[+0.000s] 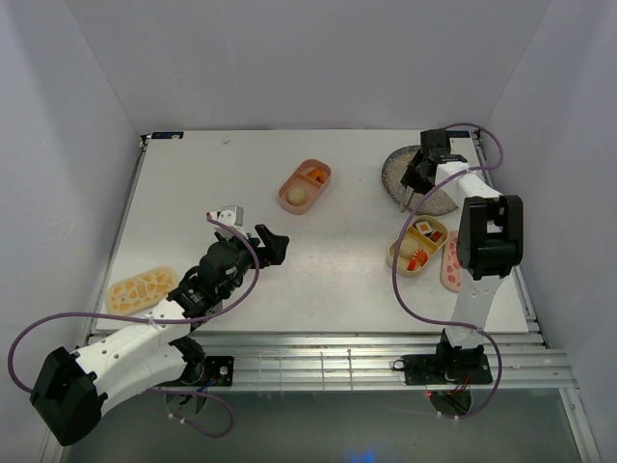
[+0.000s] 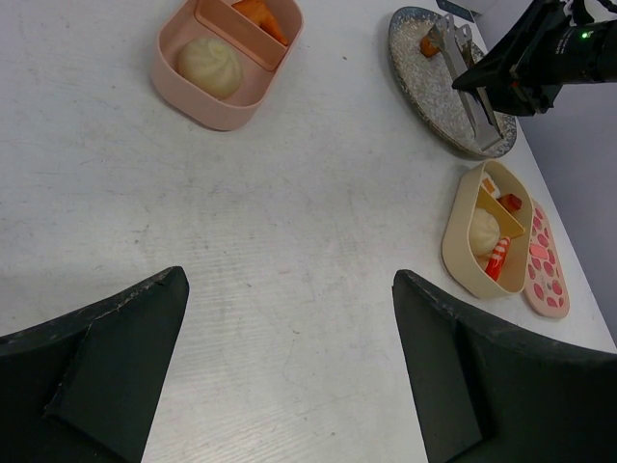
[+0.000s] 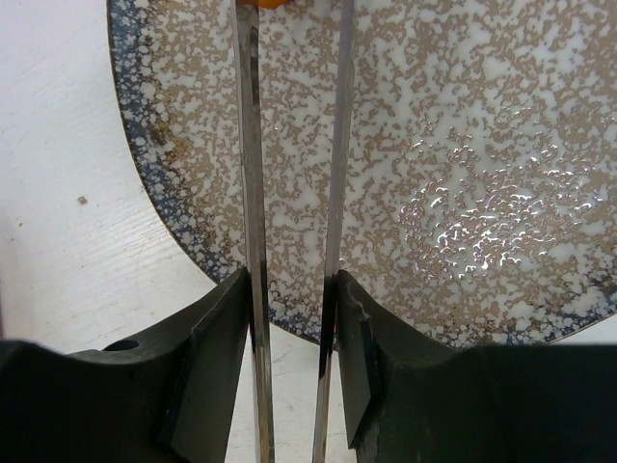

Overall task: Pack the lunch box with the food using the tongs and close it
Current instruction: Pick up the fake food from the plate.

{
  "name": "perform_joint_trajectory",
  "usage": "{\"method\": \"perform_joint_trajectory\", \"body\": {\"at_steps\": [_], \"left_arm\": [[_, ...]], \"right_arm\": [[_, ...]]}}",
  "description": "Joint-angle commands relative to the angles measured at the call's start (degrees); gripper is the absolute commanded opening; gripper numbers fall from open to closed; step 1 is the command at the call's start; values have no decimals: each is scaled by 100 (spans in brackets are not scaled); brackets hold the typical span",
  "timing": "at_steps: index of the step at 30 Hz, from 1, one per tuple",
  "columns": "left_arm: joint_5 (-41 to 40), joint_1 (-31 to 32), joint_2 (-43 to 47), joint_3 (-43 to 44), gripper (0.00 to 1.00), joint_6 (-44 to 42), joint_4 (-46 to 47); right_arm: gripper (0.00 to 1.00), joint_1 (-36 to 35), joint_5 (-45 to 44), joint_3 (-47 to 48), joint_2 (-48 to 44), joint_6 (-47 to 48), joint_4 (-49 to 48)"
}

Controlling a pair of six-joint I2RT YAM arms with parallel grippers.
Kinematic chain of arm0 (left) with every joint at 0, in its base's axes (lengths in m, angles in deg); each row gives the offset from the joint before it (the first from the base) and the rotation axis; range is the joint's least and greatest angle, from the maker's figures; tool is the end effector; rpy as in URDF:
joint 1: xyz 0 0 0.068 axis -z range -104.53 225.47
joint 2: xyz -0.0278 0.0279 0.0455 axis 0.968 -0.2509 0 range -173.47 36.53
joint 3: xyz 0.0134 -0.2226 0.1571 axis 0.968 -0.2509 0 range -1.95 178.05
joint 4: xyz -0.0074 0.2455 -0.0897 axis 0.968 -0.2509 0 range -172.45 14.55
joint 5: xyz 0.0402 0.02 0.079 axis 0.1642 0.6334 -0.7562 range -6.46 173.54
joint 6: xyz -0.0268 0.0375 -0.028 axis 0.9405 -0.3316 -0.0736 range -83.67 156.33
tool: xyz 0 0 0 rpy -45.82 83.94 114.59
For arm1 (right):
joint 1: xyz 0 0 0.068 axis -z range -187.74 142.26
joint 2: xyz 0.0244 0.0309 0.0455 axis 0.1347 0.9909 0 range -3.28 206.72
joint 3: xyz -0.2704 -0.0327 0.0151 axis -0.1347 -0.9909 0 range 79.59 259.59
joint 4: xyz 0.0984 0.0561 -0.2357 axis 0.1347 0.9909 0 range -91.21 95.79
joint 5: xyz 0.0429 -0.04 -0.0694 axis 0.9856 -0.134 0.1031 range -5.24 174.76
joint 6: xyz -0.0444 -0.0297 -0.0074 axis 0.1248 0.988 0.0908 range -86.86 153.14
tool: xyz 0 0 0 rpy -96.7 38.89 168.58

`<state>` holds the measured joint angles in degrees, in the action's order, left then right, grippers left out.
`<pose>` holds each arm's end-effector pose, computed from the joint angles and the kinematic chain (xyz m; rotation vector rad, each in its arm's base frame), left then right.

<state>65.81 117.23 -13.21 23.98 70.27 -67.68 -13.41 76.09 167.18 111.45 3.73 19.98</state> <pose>0.1574 -0.1262 0.2410 -0.0916 1.8830 -0.6346 0.4467 0.0390 0.2133 0.5622 2.3374 0.1018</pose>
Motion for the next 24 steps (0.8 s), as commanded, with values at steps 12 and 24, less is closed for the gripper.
{"method": "perform_joint_trajectory", "body": {"at_steps": [12,24], "left_arm": [[60,17,8,43,98,8,14],[51,17,-1,43,98,-1,23]], "right_arm": [[46,66,137,987,-13,181,658],[48,180,559,1137,110,243,852]]}}
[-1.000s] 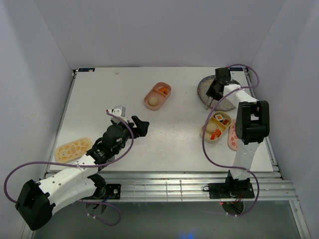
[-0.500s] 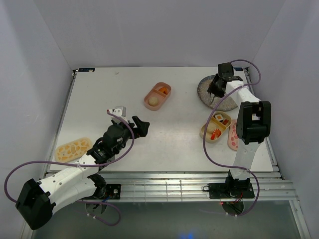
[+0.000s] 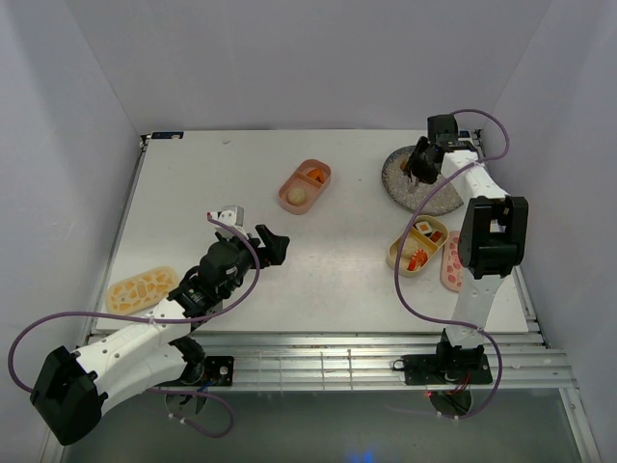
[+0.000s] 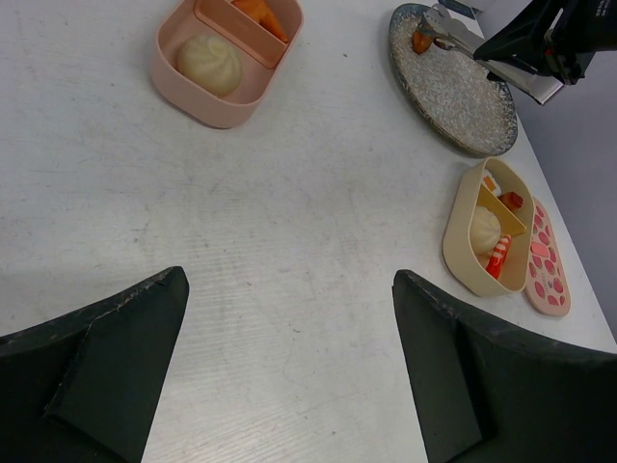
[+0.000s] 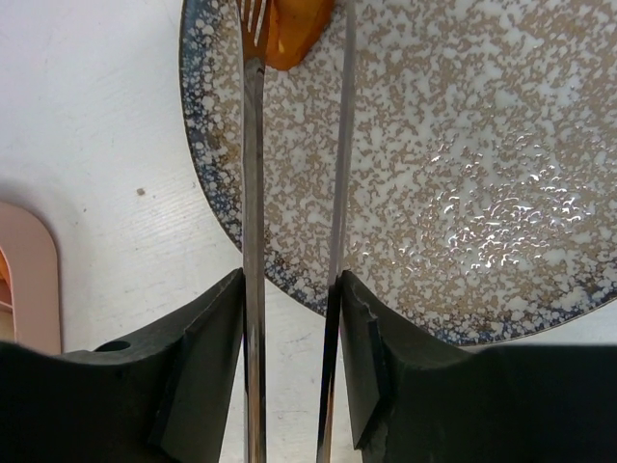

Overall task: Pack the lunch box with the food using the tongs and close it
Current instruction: Pick up the fake food from the plate.

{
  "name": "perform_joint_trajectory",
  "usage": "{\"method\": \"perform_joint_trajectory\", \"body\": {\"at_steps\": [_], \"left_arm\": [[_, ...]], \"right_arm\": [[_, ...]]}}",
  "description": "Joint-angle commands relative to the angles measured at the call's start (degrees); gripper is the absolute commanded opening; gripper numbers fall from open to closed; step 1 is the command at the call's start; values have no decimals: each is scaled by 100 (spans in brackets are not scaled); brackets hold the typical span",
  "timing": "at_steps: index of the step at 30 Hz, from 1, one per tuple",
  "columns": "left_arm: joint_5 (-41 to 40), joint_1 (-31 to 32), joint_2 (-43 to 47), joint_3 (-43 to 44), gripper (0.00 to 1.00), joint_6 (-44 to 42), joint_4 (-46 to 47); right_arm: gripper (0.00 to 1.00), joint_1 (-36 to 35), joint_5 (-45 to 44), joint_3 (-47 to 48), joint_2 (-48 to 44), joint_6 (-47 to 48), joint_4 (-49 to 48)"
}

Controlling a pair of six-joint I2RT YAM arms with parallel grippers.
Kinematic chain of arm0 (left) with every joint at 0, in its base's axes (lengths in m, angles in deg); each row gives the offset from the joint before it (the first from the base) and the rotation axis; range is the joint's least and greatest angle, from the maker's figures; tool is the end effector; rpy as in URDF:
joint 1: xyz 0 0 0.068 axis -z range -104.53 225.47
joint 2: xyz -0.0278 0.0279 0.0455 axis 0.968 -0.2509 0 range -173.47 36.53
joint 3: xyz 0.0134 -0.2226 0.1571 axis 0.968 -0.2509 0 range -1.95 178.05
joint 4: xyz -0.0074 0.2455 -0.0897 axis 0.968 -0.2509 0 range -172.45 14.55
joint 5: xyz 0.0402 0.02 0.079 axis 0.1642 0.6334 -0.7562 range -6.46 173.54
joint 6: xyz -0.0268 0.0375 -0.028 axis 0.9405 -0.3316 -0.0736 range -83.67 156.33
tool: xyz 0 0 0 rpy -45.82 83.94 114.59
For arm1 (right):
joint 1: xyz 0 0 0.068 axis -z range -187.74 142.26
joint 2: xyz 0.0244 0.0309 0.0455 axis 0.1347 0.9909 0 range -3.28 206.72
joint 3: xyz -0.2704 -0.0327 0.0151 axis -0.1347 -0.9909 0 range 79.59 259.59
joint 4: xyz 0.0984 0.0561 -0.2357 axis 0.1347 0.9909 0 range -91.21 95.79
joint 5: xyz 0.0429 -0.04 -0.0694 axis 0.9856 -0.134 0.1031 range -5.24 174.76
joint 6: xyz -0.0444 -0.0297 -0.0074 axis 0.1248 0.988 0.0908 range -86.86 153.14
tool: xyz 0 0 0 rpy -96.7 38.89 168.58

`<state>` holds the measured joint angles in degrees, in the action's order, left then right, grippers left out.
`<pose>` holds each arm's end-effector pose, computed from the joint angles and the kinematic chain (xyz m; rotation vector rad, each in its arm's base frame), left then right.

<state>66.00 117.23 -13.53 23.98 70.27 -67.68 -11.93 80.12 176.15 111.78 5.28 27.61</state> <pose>0.1579 -0.1268 0.2400 -0.0882 1.8890 -0.6342 0.4563 0.0306 0.2513 0.5293 2.3406 0.1653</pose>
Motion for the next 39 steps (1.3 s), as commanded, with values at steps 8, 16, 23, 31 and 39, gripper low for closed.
{"method": "perform_joint_trajectory", "body": {"at_steps": [8,16,23,31,39], "left_arm": [[14,25,32,43,98,-1,14],[-12,25,76,26,98,-10,14],[-13,25,111,35,98,-10,-3],[-30,17,111,35,98,-10,-4],[-21,25,85,43,98,-10,5]], "right_arm": [[50,32,175,329,16,-26,124],[51,32,236,355,121,-203,133],[50,32,227,347,218,-290,194],[44,32,280,469,279,-273,256],[37,41,333,681,271,-1,502]]}}
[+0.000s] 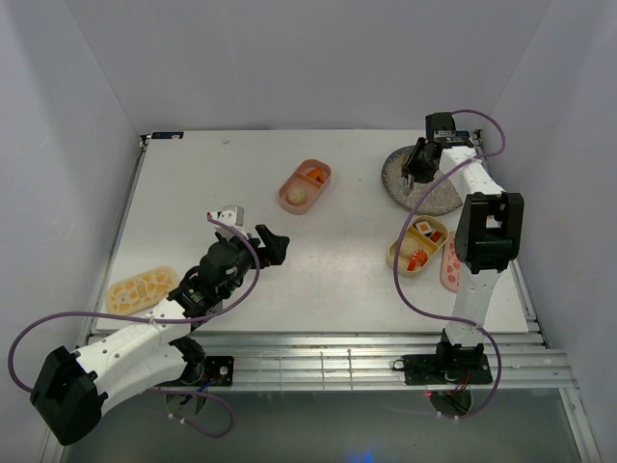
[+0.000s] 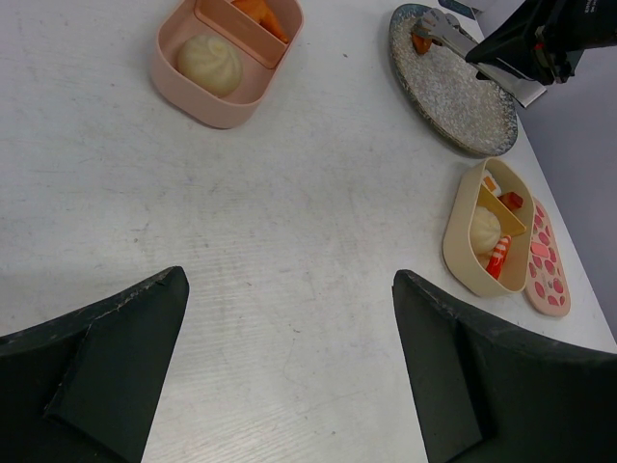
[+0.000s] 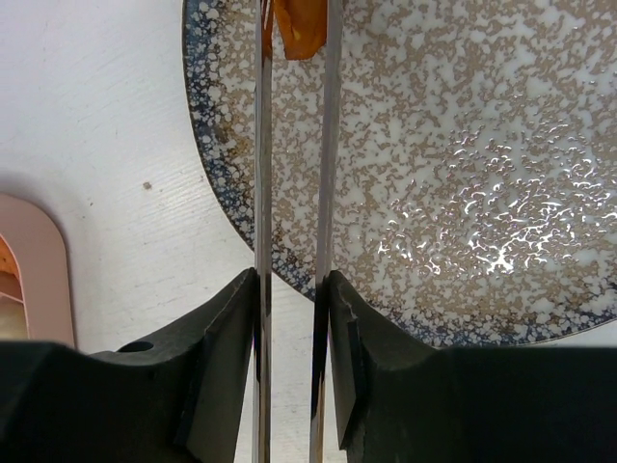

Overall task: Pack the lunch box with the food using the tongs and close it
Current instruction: Pick up the fake food from the plate.

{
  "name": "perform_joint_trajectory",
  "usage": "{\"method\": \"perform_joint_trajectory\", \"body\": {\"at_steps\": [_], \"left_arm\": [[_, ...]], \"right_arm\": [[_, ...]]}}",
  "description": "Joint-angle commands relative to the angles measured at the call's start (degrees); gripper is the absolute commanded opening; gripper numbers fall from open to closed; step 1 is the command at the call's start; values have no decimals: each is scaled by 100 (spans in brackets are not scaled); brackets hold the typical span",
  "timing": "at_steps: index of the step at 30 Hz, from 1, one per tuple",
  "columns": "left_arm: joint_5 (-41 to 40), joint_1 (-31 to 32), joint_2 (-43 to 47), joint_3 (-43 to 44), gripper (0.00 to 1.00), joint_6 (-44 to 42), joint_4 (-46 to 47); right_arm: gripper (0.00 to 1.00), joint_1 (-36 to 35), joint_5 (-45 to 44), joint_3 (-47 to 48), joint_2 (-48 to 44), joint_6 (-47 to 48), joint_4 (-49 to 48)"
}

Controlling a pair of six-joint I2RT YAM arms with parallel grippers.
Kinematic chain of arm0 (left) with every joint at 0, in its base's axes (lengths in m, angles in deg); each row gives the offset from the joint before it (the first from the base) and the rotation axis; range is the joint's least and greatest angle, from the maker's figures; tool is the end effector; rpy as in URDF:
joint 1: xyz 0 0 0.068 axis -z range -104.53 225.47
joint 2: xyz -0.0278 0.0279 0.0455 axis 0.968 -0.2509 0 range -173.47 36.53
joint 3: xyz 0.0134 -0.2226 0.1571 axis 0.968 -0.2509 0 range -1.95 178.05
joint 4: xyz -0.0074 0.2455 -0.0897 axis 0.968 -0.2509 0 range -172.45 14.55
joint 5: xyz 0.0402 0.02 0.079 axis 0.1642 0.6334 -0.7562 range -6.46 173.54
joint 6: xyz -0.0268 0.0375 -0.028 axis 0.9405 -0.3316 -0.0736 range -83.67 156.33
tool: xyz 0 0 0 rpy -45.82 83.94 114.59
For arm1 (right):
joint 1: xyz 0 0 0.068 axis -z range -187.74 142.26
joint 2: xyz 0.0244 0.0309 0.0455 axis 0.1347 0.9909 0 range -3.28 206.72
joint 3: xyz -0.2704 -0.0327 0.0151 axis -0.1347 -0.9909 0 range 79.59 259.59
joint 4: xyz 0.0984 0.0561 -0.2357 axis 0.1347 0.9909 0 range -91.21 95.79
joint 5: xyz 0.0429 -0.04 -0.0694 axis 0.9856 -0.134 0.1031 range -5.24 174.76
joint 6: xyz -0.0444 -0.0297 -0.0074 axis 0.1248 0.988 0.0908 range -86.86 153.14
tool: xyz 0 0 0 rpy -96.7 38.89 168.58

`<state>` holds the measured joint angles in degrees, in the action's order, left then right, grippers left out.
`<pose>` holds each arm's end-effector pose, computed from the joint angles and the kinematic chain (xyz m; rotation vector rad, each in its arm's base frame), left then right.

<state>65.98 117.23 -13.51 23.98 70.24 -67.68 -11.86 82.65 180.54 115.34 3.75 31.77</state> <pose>0.1579 -0.1267 0.2400 -0.0880 1.8885 -0.6337 0.4664 0.0323 0.2433 0.5552 2.4024 0.2106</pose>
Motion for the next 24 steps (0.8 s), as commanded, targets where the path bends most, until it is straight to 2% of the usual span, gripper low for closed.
{"method": "perform_joint_trajectory", "body": {"at_steps": [1,15,18,24], "left_arm": [[-10,17,82,43,98,1,5],[-37,25,47,52,98,-7,5],[-45,25,47,43,98,-16,5],[-89,17,21,43,98,-34,5]], "right_arm": [[38,43,96,233,-103,179,78],[36,87,149,-119,-490,723,104],[35,87,457,-172,-551,891,113],[35,87,501,-277,-753,1040,113]]}}
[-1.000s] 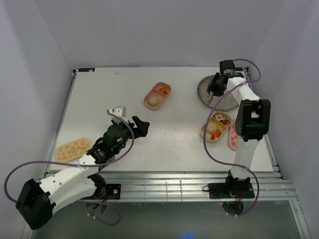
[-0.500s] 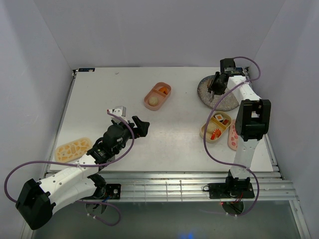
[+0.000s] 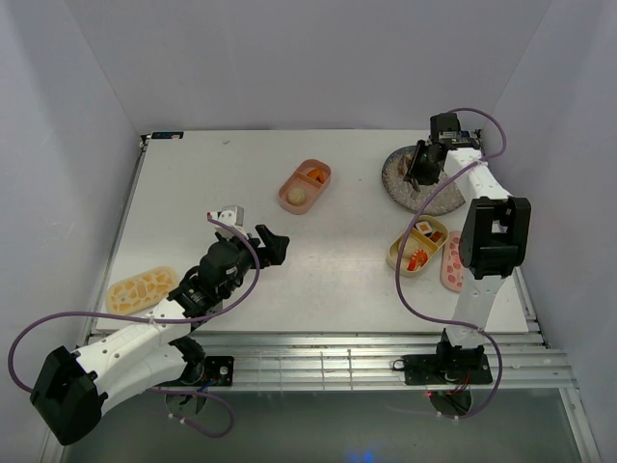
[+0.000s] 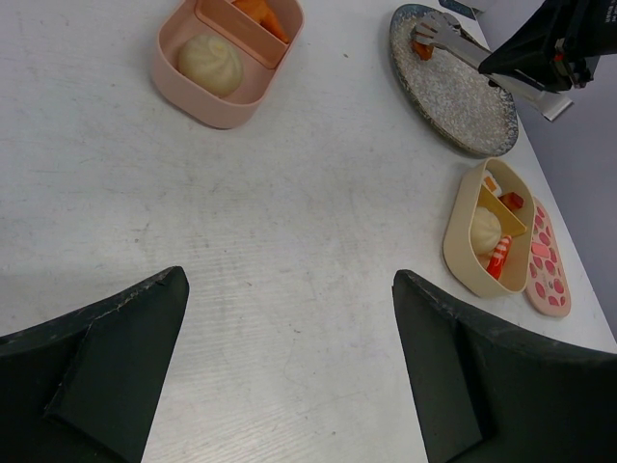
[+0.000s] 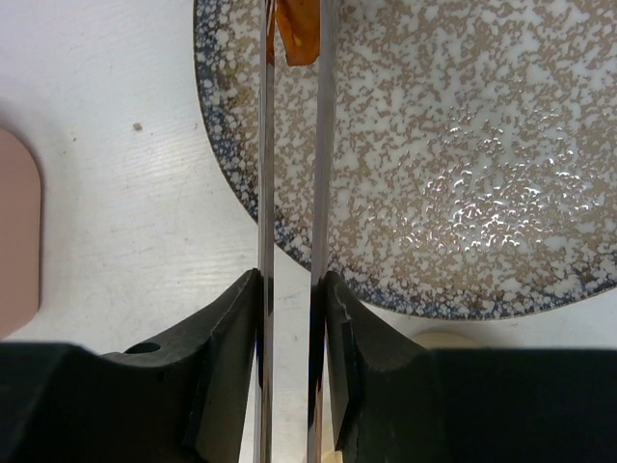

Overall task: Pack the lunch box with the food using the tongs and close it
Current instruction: Pick up the fake food from the plate, then place the fake food in the packing box.

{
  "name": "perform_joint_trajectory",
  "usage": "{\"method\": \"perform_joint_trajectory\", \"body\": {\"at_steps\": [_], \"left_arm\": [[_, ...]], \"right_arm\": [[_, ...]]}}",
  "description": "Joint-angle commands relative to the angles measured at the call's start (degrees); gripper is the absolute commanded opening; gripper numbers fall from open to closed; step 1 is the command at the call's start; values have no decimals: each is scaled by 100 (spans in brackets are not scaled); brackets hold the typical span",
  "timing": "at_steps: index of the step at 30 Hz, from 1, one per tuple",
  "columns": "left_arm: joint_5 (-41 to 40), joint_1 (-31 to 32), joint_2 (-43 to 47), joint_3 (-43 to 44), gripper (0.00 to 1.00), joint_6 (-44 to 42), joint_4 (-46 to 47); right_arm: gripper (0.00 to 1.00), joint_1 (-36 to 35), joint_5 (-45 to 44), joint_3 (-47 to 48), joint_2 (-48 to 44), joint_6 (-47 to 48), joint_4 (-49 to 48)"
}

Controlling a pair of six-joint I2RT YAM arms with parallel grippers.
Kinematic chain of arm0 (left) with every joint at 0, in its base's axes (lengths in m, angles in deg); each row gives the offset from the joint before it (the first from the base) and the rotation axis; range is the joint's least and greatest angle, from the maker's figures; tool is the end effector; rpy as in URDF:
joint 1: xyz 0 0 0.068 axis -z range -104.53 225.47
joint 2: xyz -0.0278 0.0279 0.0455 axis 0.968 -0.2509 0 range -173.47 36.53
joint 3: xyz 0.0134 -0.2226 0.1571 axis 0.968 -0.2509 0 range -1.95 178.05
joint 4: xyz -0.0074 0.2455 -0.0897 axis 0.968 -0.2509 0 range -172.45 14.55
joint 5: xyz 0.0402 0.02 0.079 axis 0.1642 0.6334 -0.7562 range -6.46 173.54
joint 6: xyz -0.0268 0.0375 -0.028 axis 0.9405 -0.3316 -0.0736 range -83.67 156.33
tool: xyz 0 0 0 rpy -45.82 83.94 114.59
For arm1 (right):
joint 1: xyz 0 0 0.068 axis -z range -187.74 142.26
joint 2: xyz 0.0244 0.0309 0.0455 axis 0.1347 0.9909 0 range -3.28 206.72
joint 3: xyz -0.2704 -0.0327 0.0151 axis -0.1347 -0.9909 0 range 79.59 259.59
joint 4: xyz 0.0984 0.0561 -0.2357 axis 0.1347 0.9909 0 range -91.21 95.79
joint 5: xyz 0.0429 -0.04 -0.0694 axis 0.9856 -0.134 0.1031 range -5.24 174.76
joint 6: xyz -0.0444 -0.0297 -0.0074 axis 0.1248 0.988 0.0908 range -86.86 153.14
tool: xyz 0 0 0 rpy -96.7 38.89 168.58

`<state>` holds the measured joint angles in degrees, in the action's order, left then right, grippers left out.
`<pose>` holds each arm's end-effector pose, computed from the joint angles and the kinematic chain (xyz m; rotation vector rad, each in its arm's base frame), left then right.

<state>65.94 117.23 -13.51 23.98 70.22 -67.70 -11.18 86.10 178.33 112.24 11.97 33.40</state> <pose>0.1579 -0.1267 0.2400 -0.0881 1.8886 -0.6327 0.4531 0.0281 0.2528 0.3722 2.4516 0.2134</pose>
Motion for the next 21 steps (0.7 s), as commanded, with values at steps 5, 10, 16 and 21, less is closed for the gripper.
{"method": "perform_joint_trajectory", "body": {"at_steps": [5,10,16,21], "left_arm": [[-120,17,21,52,98,-40,-1],[-129,25,47,35,98,-49,-1],[-147,25,91,43,98,-49,-10],[-217,17,170,26,98,-67,-19]], "right_arm": [[35,10,244,-240,-671,306,-60],[34,-16,384,-487,-996,350,-174],[34,-454,517,-733,-1524,368,-385],[34,-1360,297,-575,-1621,324,-446]]}}
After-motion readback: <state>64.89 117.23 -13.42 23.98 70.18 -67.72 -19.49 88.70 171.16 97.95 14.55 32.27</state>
